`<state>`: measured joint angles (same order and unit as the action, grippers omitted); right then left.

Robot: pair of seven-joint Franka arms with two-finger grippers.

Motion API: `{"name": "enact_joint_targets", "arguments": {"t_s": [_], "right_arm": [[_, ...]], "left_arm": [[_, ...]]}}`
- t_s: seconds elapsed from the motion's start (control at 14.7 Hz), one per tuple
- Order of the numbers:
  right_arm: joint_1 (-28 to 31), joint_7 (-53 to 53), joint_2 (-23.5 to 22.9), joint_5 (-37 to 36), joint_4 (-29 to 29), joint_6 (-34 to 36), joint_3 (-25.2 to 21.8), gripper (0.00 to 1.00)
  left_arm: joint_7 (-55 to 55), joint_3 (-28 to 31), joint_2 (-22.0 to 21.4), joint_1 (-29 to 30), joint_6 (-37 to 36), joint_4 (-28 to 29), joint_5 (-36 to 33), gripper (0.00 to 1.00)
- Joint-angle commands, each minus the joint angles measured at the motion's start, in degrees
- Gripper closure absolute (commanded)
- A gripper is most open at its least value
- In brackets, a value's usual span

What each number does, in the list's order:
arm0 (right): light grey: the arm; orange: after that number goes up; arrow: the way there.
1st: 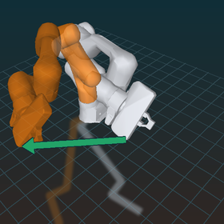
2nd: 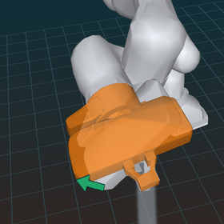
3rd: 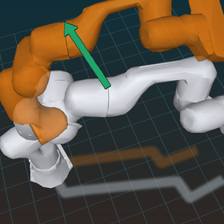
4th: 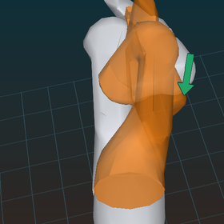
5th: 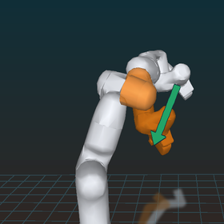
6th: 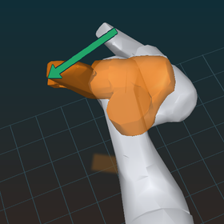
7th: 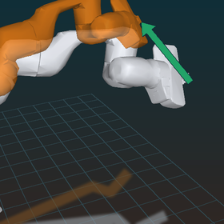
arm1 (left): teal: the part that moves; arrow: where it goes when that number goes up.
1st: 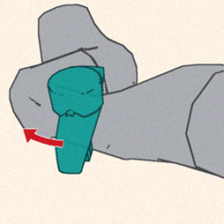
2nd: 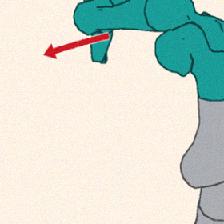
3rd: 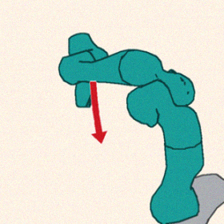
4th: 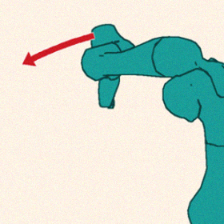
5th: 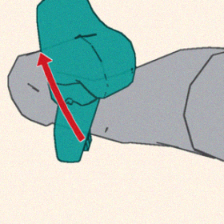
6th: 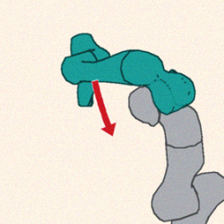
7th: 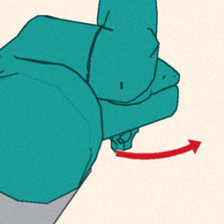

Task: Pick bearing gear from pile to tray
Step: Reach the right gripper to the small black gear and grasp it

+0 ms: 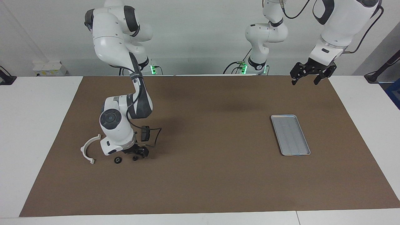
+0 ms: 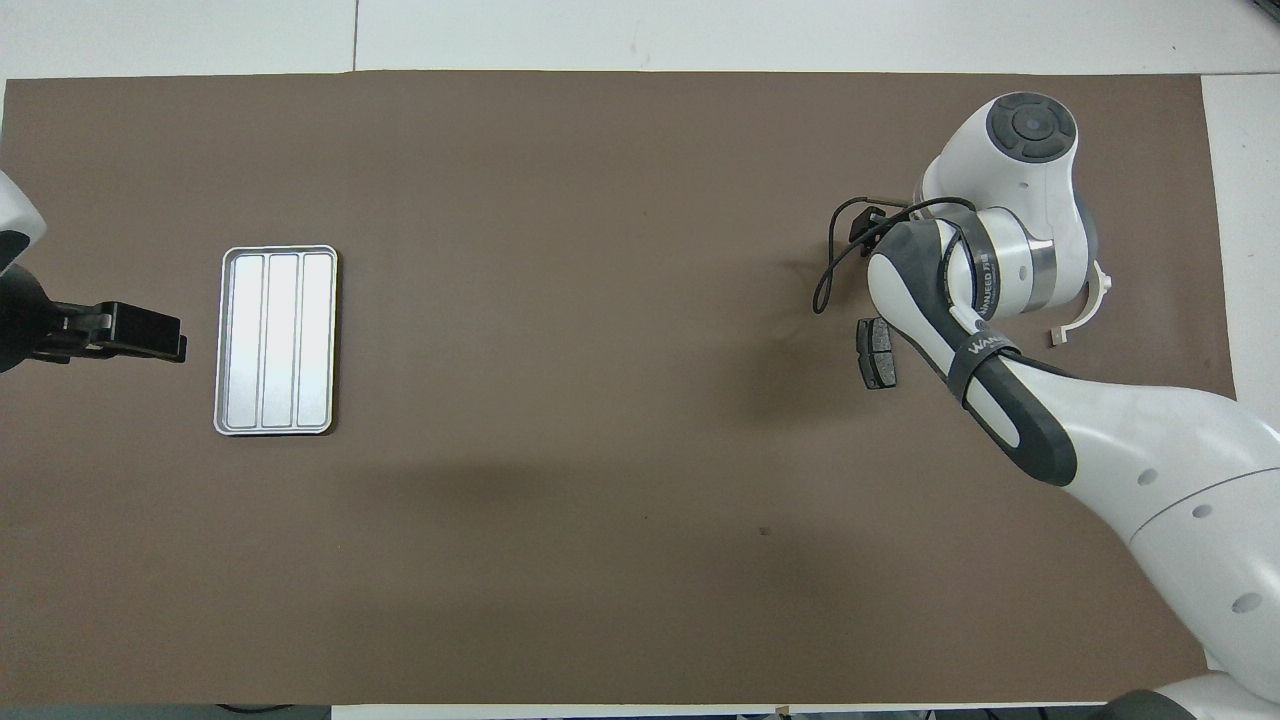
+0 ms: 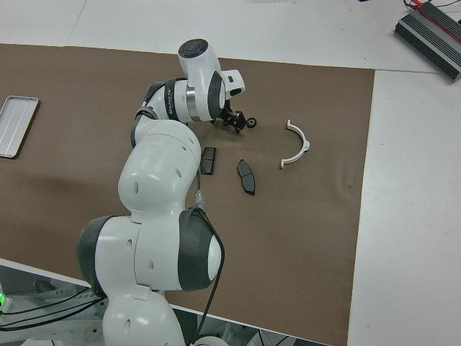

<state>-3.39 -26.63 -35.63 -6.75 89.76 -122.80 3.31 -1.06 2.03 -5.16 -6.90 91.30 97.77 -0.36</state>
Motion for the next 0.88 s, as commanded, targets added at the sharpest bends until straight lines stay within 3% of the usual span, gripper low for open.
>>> {"name": "enact_joint_targets", "arguments": {"t_s": [0.0,0.2,0.54,0.81], "right_arm": [[0.31,-1.85,-0.76,-1.86,-1.26,-0.60,0.47,0.02],[0.32,-2.02,-0.76,-1.08,-1.26,-0.51,0.47,0.13],[0.75,-2.90,-0.76,-0.90,-1.26,-0.68,0.56,0.51],[0.76,-2.90,-0.76,-0.63,-1.26,-2.61,0.56,0.70]], "left_arm": [[0.00,0.16,-1.52,0.04,-0.69,1.37,0.10,0.00],[0.18,0.43,-1.35,0.31,-0.34,0.93,0.10,0.00],[0.35,0.60,-1.52,0.31,2.73,0.93,0.10,0.00],[1.67,0.60,-2.22,1.44,3.62,2.33,0.10,0.00]]}}
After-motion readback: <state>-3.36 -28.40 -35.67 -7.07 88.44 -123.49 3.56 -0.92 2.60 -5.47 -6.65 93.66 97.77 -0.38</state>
